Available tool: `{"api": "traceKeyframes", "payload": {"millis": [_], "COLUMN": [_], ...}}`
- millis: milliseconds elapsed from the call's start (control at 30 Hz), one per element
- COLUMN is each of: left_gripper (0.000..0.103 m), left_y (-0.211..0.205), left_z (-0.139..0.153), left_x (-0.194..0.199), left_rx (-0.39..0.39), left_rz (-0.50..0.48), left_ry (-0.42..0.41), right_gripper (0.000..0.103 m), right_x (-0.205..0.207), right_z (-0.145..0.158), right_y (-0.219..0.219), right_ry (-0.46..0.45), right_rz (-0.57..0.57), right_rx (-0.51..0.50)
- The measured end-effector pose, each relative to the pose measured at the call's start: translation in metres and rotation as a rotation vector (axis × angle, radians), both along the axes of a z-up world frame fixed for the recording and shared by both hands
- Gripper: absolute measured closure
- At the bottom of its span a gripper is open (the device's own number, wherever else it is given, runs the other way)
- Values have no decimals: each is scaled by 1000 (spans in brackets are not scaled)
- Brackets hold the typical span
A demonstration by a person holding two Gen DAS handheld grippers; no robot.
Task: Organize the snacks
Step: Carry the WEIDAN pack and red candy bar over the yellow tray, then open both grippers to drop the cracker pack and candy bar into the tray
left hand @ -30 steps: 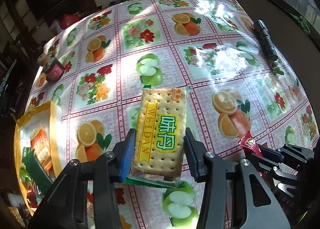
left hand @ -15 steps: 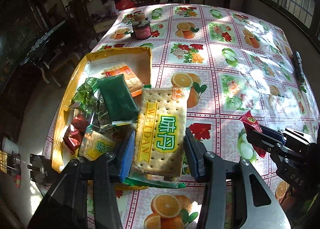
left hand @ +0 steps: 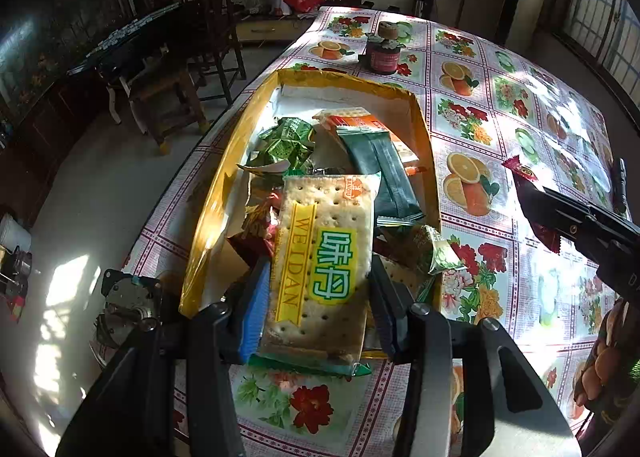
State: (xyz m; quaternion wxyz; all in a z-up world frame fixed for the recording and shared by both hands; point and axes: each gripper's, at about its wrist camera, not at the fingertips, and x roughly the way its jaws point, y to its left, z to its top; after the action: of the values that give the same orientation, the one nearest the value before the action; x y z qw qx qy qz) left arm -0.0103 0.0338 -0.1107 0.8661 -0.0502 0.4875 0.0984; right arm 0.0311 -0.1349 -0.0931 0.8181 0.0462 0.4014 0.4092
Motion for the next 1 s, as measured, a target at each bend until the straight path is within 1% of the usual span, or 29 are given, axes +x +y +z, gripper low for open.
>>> {"api": "traceKeyframes", "payload": {"millis": [67, 300, 733, 1000], "left_gripper": [55, 55, 55, 55], "left_y": [5, 14, 19, 18], "left_z": [-1, -5, -9, -15], "left_x": [1, 4, 10, 20], "left_rx": [-15, -31, -7, -6], "left_rz": [1, 12, 36, 26], "left_ry": [1, 5, 1, 12], "right_gripper": [86, 86, 86, 86], "right_x": [2, 10, 37, 52], "right_z": [1, 0, -7, -17], "right_y": [10, 36, 69, 84], "right_ry": [-3, -3, 23, 29], "right_rz": [13, 46, 68, 74], "right_rx": [-2, -12, -18, -51]}}
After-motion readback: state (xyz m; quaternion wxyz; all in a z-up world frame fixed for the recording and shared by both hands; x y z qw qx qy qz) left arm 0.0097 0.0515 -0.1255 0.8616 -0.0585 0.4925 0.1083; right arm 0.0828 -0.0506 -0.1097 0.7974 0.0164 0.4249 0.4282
